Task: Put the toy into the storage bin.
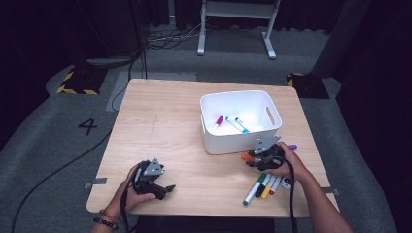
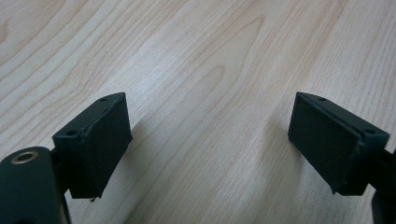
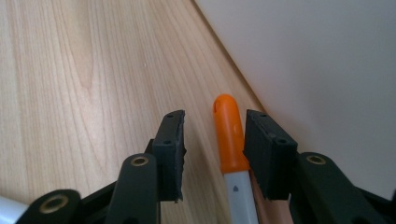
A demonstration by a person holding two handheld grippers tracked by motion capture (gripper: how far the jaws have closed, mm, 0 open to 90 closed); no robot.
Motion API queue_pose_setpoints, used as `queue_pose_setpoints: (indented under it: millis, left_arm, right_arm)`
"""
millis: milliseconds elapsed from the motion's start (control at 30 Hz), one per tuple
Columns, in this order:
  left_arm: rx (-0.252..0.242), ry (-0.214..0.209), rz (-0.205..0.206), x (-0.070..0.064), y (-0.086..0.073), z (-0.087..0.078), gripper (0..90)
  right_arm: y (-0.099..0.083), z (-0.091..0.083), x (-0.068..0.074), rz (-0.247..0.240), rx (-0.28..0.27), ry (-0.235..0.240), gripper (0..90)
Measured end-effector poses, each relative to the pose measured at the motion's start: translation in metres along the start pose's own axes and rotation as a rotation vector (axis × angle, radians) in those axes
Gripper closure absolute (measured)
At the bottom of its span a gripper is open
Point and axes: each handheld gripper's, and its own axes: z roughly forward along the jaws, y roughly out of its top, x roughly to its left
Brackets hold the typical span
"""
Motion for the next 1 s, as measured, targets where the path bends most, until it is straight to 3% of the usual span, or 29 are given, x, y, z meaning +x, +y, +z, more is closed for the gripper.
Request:
queue_pose_setpoints:
  millis: [233,500,800,1000]
  left_arm:
    - [0.000,0.000,0.000,0.000,0.000,0.000,13.4]
    - [0.000,0.000,0.000,0.000,0.000,0.000,13.4]
    - [0.000,0.001,0.001,0.000,0.000,0.000,13.4]
    - [-0.001,0.001,0.001,0.000,0.000,0.000,13.4]
  right_arm:
    - [-0.003,0.010,0.002,-0.006,0.030,0.032,64.1]
    - [0.006,0.018,0.007,-0.038,0.017,0.077,74.1]
    - [0.015,0.025,0.007,-0.071,-0.003,0.079,74.6]
    - [0.019,0.009,0.005,-0.076,-0.097,0.064,74.7]
